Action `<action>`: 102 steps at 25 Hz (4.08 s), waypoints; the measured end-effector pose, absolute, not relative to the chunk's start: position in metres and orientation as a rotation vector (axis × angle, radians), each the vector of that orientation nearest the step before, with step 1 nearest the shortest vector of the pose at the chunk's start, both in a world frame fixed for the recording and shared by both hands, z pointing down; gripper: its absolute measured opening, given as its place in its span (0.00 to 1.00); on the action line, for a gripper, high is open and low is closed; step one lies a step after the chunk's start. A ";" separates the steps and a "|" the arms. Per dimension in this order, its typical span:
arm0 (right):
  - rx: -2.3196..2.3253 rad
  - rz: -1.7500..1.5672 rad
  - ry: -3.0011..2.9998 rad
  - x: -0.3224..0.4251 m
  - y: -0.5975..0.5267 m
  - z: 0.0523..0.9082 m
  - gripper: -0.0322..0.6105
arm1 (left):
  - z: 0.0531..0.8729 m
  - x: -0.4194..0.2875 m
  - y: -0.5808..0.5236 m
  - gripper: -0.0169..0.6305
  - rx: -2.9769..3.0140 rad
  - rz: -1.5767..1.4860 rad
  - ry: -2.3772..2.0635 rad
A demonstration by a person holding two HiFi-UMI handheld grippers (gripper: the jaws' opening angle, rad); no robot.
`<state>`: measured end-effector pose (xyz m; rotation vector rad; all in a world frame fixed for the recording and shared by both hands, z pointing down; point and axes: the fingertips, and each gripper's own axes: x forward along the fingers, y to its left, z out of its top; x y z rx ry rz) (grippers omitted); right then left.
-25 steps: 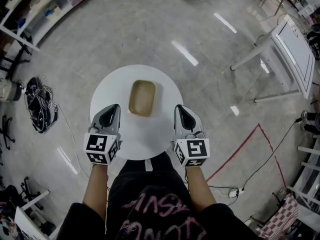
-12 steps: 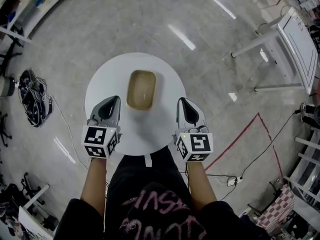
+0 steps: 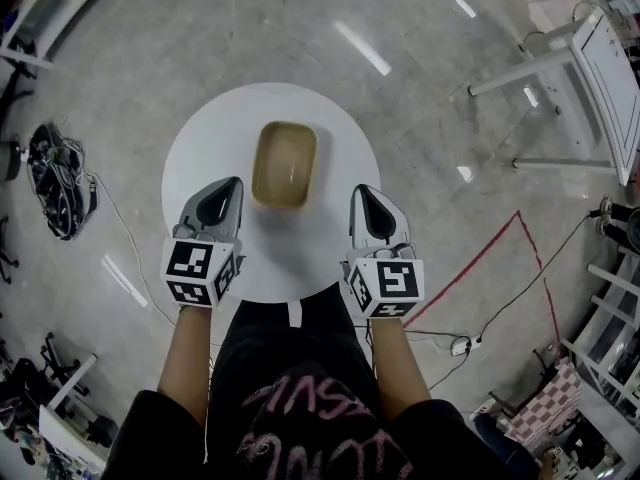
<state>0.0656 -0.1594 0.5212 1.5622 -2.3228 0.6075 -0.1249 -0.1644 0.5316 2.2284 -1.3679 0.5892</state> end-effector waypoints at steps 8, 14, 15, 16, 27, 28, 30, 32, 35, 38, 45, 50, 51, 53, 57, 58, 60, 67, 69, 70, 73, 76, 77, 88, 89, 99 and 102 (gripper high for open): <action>1.544 0.648 -2.305 0.056 -0.162 0.541 0.06 | 0.552 -0.131 -0.166 0.02 2.195 0.599 -1.343; 1.532 0.674 -2.288 0.049 -0.160 0.554 0.06 | 0.571 -0.130 -0.172 0.06 2.166 0.623 -1.284; 1.532 0.676 -2.284 0.048 -0.159 0.555 0.06 | 0.574 -0.130 -0.173 0.07 2.164 0.622 -1.274; 1.532 0.679 -2.281 0.048 -0.157 0.557 0.06 | 0.576 -0.131 -0.174 0.09 2.164 0.620 -1.266; 1.534 0.705 -2.231 0.054 -0.153 0.576 0.06 | 0.609 -0.123 -0.196 0.23 2.140 0.655 -1.155; 1.535 0.708 -2.228 0.055 -0.153 0.578 0.06 | 0.611 -0.122 -0.198 0.23 2.140 0.658 -1.152; 1.535 0.713 -2.222 0.056 -0.154 0.580 0.06 | 0.613 -0.121 -0.200 0.23 2.137 0.660 -1.145; 1.534 0.719 -2.215 0.057 -0.153 0.583 0.06 | 0.617 -0.121 -0.200 0.23 2.128 0.661 -1.135; 1.534 0.726 -2.209 0.057 -0.153 0.586 0.06 | 0.622 -0.121 -0.199 0.23 2.117 0.667 -1.121; 1.535 0.727 -2.203 0.057 -0.154 0.587 0.06 | 0.623 -0.121 -0.200 0.23 2.114 0.652 -1.115; 1.538 0.732 -2.187 0.060 -0.152 0.592 0.06 | 0.625 -0.117 -0.199 0.15 2.104 0.589 -1.076; 1.536 0.737 -2.181 0.058 -0.147 0.594 0.06 | 0.626 -0.120 -0.198 0.06 2.106 0.598 -1.088; 1.536 0.738 -2.179 0.058 -0.147 0.594 0.06 | 0.626 -0.120 -0.198 0.06 2.117 0.611 -1.092; 1.536 0.738 -2.177 0.059 -0.148 0.594 0.06 | 0.625 -0.118 -0.199 0.05 2.135 0.637 -1.100; 1.538 0.735 -2.176 0.061 -0.148 0.594 0.06 | 0.624 -0.117 -0.201 0.05 2.141 0.641 -1.110; 1.538 0.736 -2.176 0.061 -0.147 0.594 0.06 | 0.623 -0.117 -0.200 0.05 2.142 0.637 -1.112; 1.540 0.735 -2.175 0.061 -0.146 0.594 0.06 | 0.621 -0.117 -0.200 0.05 2.146 0.630 -1.116; 1.546 0.737 -2.180 0.062 -0.144 0.592 0.06 | 0.614 -0.116 -0.200 0.05 2.161 0.622 -1.121; 1.545 0.735 -2.185 0.062 -0.145 0.590 0.06 | 0.611 -0.116 -0.200 0.05 2.164 0.618 -1.125; 1.545 0.734 -2.188 0.062 -0.145 0.589 0.06 | 0.610 -0.116 -0.200 0.05 2.166 0.615 -1.127; 1.550 0.729 -2.194 0.063 -0.146 0.586 0.06 | 0.606 -0.115 -0.200 0.05 2.171 0.609 -1.133; 1.552 0.721 -2.201 0.063 -0.145 0.583 0.06 | 0.601 -0.115 -0.198 0.05 2.176 0.604 -1.142; 1.553 0.719 -2.204 0.063 -0.145 0.582 0.06 | 0.599 -0.115 -0.198 0.05 2.178 0.602 -1.145; 1.559 0.689 -2.242 0.061 -0.146 0.564 0.06 | 0.579 -0.117 -0.193 0.05 2.196 0.582 -1.183; 1.561 0.686 -2.245 0.061 -0.146 0.563 0.06 | 0.577 -0.116 -0.192 0.05 2.197 0.579 -1.187; 1.567 0.663 -2.285 0.066 -0.143 0.543 0.06 | 0.555 -0.111 -0.183 0.05 2.212 0.560 -1.233; 1.573 0.652 -2.296 0.066 -0.142 0.537 0.06 | 0.549 -0.111 -0.179 0.05 2.214 0.550 -1.245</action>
